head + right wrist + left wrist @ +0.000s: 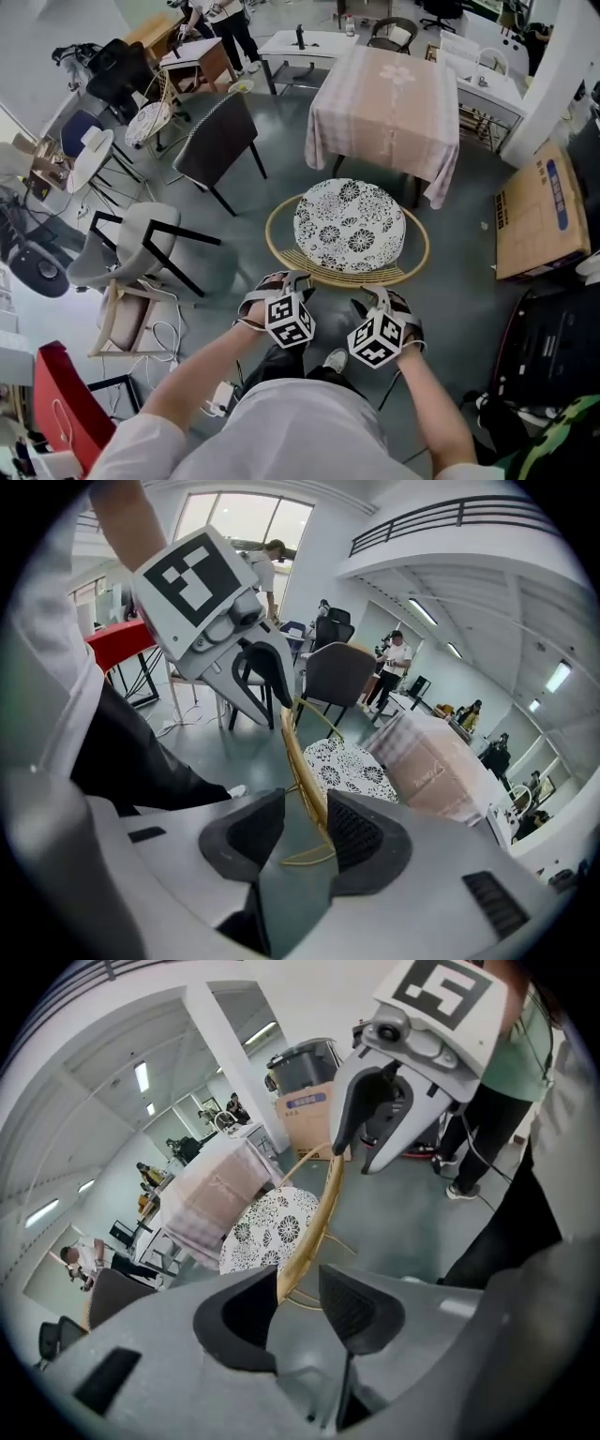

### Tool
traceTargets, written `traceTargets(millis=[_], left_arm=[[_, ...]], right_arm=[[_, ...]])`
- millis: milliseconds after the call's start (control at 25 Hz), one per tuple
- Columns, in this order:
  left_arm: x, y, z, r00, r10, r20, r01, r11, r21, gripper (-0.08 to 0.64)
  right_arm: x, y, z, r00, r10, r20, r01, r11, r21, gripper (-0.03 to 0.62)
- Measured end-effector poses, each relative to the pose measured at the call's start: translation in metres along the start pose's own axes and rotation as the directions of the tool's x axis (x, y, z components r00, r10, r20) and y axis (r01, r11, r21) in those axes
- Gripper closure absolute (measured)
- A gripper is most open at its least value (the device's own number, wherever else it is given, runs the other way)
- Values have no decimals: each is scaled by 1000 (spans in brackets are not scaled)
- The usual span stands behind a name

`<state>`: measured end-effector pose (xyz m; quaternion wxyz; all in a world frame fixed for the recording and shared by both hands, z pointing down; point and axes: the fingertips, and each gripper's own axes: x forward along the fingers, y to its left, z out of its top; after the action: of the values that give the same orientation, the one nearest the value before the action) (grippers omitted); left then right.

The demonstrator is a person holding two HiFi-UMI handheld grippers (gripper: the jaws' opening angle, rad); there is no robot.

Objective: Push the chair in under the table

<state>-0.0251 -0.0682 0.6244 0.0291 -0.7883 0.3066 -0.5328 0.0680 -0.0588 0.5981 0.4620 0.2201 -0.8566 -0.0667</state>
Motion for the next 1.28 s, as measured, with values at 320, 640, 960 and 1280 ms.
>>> traceTargets(millis=[320, 640, 960, 1280], left_arm=[[23, 9, -5, 999, -31, -11, 32, 994, 107, 423], [24, 13, -6, 996, -94, 9, 93, 993, 73, 434], [27, 13, -6, 994, -107, 10, 106, 992, 71, 436], [30, 21, -8, 991, -130, -9, 130, 991, 43, 434]], right_arm=[[16, -7, -6, 998, -17, -63, 10, 995, -102, 477], [34, -10, -7, 994, -30, -109, 14, 990, -143, 479], [36, -14, -8, 990, -24, -140, 9, 994, -109, 507], [41, -19, -4, 989, -19, -148, 14, 999, -35, 506]])
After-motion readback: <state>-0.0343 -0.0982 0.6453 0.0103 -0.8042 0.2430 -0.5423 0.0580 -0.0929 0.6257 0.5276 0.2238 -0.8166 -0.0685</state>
